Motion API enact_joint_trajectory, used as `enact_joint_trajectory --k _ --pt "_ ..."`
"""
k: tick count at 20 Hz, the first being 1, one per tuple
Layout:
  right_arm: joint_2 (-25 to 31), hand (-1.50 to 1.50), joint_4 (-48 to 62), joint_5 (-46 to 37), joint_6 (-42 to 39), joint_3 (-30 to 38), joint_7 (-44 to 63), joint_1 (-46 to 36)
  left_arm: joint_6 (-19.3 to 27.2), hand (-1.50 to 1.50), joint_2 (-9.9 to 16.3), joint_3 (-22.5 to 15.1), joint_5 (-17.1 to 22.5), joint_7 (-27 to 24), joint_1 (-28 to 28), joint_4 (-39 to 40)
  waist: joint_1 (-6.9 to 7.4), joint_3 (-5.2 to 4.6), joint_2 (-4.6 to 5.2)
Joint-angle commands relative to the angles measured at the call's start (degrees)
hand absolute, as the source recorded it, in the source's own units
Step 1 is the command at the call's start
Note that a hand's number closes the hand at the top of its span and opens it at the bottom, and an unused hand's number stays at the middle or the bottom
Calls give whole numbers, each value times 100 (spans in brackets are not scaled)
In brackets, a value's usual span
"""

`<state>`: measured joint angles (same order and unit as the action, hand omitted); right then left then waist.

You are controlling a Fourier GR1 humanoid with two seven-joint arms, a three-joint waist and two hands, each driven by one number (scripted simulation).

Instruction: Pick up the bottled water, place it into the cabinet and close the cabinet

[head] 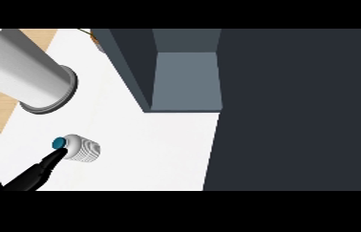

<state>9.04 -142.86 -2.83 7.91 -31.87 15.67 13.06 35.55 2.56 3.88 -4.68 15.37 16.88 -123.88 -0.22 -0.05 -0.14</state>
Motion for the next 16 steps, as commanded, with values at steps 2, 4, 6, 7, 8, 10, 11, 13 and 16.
enact_joint_trajectory --k 2,4,6,7,8,10,11,13,16 --pt "175 -150 -976 -492 134 -126 718 33 -301 -150 -93 290 476 -741 11 807 -8 -4 -4" --pt "166 -150 -306 -522 83 -348 -199 316 -323 -150 -247 130 661 -1343 378 977 6 1 -7" --pt "98 -150 -730 -648 252 -366 709 -211 -457 -150 -61 532 787 -1117 -119 1308 7 -3 3" --pt "115 -150 -603 -906 334 -683 208 133 -489 -150 -150 433 781 -1303 -221 1608 -38 -3 -7" --pt "331 -150 -669 -285 127 -100 262 84 -585 -150 -81 568 883 -1341 -235 1721 -10 2 5" --pt "198 -150 -660 -867 374 -632 345 67 -705 -150 -241 516 921 -1877 -215 2172 -25 -4 -5" --pt "225 -150 -821 -879 444 -711 378 164 -651 -150 -60 633 933 -1470 -458 2031 -35 -1 -6" --pt "293 -150 -421 -392 302 -216 96 -60 -678 -150 -250 505 1012 -2253 -589 2796 -19 0 9" --pt "473 -150 -963 -551 373 -287 526 -44 -789 -150 -253 391 1342 -2559 -145 2721 -11 -4 -6"
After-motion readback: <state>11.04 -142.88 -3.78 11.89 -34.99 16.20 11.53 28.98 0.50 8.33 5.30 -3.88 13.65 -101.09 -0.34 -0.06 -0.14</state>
